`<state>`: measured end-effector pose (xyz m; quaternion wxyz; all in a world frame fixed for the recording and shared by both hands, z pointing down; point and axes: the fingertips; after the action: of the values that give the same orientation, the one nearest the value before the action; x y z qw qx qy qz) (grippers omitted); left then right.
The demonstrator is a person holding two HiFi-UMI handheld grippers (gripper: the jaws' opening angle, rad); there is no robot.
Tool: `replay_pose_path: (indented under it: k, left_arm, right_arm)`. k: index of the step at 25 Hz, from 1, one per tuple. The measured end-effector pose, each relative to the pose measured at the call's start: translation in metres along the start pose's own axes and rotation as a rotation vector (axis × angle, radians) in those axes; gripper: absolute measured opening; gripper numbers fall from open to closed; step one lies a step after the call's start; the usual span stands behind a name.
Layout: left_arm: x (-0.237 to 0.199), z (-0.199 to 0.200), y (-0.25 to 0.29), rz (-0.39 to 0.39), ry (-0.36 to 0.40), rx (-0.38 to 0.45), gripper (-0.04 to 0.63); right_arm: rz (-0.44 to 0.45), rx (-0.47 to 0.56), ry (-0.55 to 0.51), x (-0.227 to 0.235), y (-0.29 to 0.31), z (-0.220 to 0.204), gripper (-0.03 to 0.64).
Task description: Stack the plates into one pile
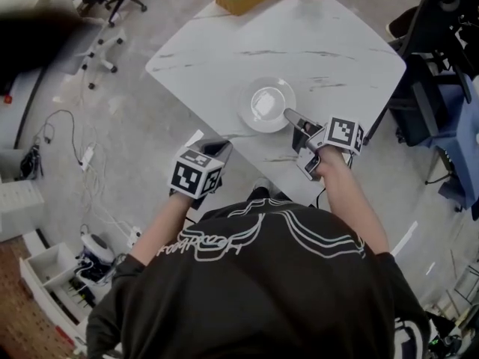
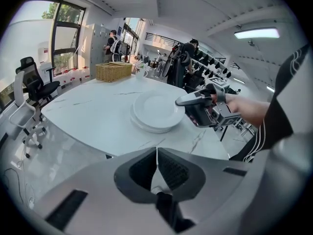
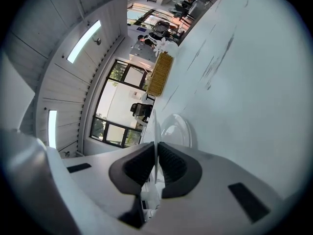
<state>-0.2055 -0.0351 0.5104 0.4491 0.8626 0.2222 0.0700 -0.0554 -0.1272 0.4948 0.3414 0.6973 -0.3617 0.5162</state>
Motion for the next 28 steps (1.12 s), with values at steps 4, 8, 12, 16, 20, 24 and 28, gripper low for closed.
replay_pose_path:
  k: [4, 8, 12, 16, 20, 24, 28]
  left_arm:
    - [-0.002, -0.005, 0.003, -0.011, 0.008, -0.004, 0.03]
    - [0.004, -0.007, 0.007, -0.025, 0.02, -0.007, 0.029]
    - [0.01, -0.008, 0.007, -0.04, 0.042, -0.005, 0.029]
    - [0.007, -0.01, 0.005, -0.046, 0.043, 0.0, 0.029]
    - [0.004, -0.013, 0.005, -0.041, 0.038, 0.002, 0.029]
    - [0.003, -0.012, 0.003, -0.036, 0.033, 0.013, 0.029]
    - [0.002, -0.012, 0.001, -0.041, 0.024, 0.024, 0.029]
  right_arm:
    - [0.022, 0.04, 0.041, 0.006, 0.005, -0.001, 0.043]
    - [0.02, 0.046, 0.036, 0.008, 0.004, -0.001, 0.043]
    - [0.033, 0.011, -0.019, 0.006, 0.01, -0.001, 0.132]
    - [0.037, -0.104, -0.144, -0.005, 0.02, -0.009, 0.256]
    - [-0.027, -0.315, -0.338, -0.005, 0.021, -0.024, 0.294]
    - [-0.144, -0.545, -0.555, 0.003, 0.019, -0.039, 0.302]
    - [-0.273, -0.797, -0.766, 0.014, 0.013, -0.051, 0.305]
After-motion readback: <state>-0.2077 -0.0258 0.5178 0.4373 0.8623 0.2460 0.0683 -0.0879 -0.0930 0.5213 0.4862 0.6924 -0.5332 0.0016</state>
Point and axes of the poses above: the fingertips, and each gripper's own axes: y forward along the fingers, x to its right, z out of its top, and after that the axes turned 15 degrees about z, right-handed
